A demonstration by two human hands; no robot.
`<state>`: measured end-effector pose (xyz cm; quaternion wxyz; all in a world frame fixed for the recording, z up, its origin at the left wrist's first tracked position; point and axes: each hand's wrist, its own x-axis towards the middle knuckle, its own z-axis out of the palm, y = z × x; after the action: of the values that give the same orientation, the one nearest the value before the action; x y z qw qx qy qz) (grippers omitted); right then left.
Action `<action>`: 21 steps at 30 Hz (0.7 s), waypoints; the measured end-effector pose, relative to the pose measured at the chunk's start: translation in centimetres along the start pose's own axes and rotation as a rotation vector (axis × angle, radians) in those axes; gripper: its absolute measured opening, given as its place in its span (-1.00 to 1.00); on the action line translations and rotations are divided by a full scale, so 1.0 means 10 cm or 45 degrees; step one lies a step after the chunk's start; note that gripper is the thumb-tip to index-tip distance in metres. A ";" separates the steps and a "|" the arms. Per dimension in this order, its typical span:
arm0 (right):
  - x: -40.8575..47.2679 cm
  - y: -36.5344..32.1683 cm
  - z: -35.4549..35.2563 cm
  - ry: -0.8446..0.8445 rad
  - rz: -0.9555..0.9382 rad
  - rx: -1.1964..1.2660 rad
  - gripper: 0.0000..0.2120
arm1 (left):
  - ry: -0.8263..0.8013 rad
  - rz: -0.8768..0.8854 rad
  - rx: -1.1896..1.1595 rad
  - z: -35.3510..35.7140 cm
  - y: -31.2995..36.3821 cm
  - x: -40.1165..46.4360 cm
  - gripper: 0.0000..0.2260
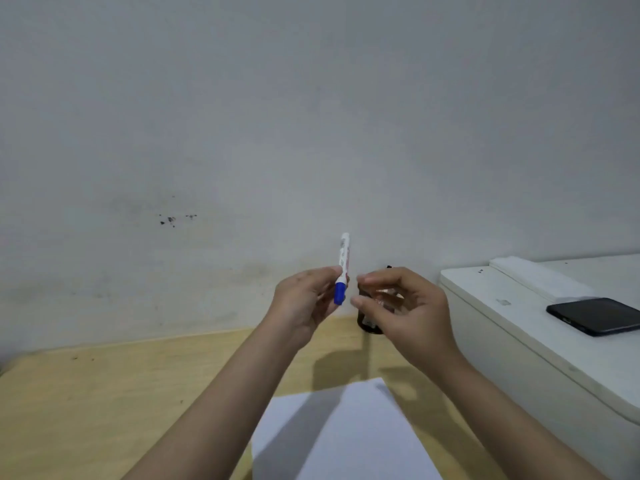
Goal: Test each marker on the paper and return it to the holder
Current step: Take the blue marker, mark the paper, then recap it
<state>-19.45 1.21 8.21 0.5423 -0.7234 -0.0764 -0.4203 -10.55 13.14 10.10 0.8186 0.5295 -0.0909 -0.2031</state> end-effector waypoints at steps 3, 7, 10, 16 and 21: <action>-0.05 -0.18 0.17 0.174 0.170 0.000 -0.84 | -0.048 0.145 0.110 -0.24 0.14 -0.30 -0.82; -0.05 -0.37 0.50 0.112 0.561 0.105 -0.74 | -0.136 0.356 0.470 -0.55 0.22 -0.67 -0.85; -0.09 -0.44 0.76 0.019 0.686 0.209 -0.72 | -0.106 0.491 0.591 -0.71 0.23 -0.86 -0.89; -0.20 -0.50 1.12 0.129 0.599 0.272 -0.64 | 0.096 0.608 0.797 -1.20 0.29 -1.06 -0.94; -0.38 -0.50 1.37 -0.088 0.603 0.329 -0.74 | 0.189 0.785 0.985 -1.37 0.26 -1.14 -0.92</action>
<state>-17.43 16.16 8.38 0.7105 -0.6597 0.0234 -0.2437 -15.20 30.32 7.43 0.5885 0.7558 -0.2536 0.1351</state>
